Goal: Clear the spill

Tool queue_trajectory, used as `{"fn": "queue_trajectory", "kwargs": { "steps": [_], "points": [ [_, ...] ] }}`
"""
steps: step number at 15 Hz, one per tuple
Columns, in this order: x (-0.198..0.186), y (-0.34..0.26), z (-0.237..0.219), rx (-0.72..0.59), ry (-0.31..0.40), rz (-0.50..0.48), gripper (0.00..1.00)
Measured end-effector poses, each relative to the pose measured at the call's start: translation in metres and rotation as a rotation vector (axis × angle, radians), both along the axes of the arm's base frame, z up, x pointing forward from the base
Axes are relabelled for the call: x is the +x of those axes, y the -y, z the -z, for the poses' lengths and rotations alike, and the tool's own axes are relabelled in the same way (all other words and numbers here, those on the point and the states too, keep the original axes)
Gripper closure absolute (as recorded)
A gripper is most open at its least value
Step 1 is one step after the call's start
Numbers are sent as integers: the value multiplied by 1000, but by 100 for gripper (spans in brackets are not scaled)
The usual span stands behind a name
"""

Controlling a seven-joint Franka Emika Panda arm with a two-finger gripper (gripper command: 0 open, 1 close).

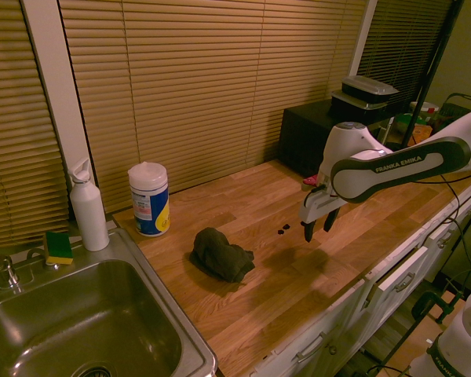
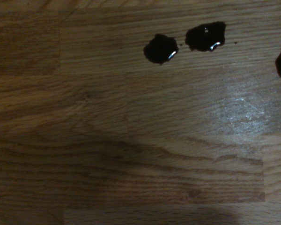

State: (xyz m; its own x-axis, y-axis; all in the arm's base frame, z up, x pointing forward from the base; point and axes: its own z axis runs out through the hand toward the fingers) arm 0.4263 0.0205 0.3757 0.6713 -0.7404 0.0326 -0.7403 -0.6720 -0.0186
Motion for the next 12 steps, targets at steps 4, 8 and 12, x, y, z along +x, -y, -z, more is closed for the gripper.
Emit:
{"fn": "queue_trajectory", "kwargs": {
  "steps": [4, 8, 12],
  "points": [
    [2, -11, -1, 3, 21, -17, 0],
    [8, -45, -14, -2, 71, -50, 0],
    [20, -96, -38, 17, 136, -91, 0]
  ]
}}
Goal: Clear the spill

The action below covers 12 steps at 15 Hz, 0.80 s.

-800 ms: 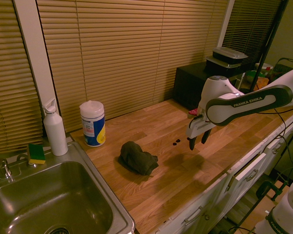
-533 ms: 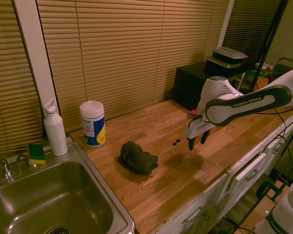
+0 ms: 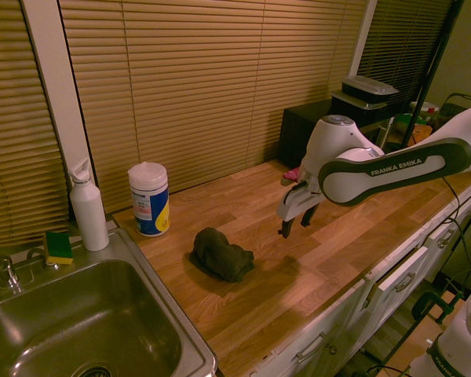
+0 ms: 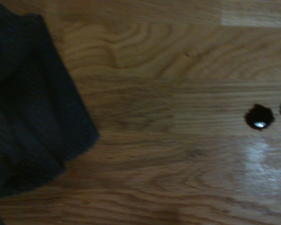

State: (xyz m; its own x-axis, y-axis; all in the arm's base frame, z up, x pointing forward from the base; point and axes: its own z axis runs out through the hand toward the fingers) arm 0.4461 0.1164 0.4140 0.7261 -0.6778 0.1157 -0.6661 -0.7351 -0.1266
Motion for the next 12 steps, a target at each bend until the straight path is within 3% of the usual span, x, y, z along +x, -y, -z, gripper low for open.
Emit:
{"fn": "queue_trajectory", "kwargs": {
  "steps": [12],
  "points": [
    [41, -157, -4, 20, 112, -97, 0]
  ]
}}
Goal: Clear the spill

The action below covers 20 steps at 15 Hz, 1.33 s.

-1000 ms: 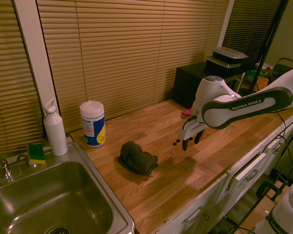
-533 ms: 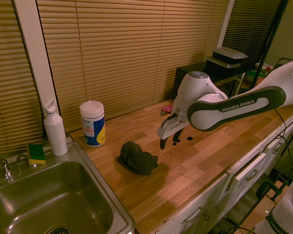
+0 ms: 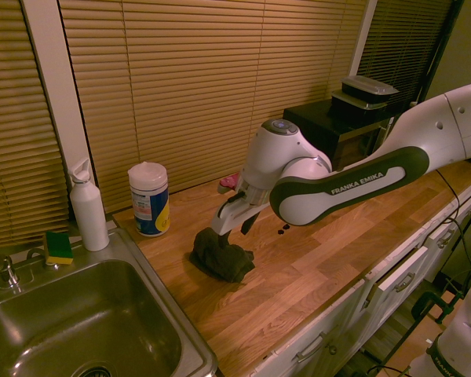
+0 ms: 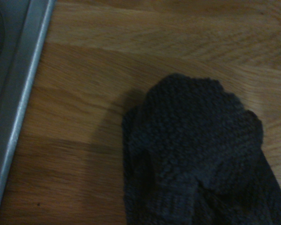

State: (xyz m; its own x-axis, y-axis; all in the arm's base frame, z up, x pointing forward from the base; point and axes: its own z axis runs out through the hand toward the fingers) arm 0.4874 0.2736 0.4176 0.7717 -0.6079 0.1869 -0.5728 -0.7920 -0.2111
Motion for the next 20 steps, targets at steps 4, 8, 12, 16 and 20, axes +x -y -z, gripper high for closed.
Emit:
{"fn": "queue_trajectory", "kwargs": {
  "steps": [4, 8, 12, 16, 20],
  "points": [
    [22, -24, 20, -42, 6, 51, 0],
    [35, -35, 41, -59, -20, 124, 100],
    [34, -37, 45, -70, -37, 165, 100],
    [37, -33, 58, -79, -55, 188, 100],
    [38, -33, 64, -84, -60, 202, 100]
  ]
}}
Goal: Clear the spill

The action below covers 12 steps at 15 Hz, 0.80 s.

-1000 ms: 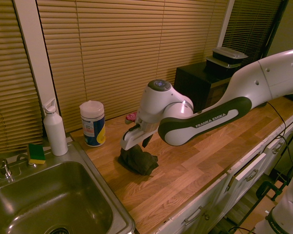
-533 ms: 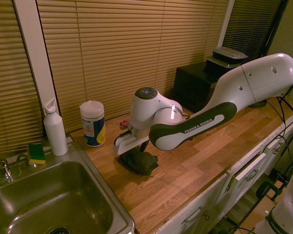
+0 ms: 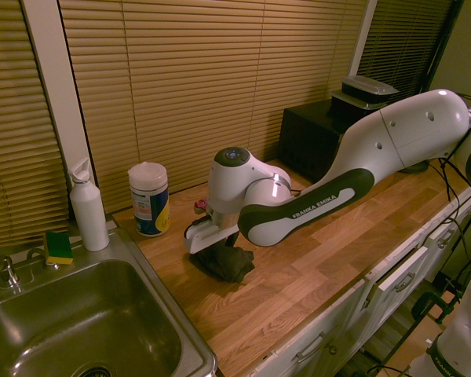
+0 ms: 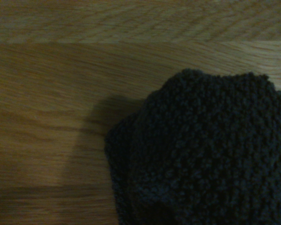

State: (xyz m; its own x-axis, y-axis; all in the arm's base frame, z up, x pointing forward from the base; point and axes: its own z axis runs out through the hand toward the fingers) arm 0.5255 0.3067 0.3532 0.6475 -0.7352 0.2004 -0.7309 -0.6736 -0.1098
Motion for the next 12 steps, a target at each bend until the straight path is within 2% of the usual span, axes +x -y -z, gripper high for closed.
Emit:
{"fn": "queue_trajectory", "kwargs": {
  "steps": [12],
  "points": [
    [9, 24, 2, 8, -24, 46, 100]
  ]
}}
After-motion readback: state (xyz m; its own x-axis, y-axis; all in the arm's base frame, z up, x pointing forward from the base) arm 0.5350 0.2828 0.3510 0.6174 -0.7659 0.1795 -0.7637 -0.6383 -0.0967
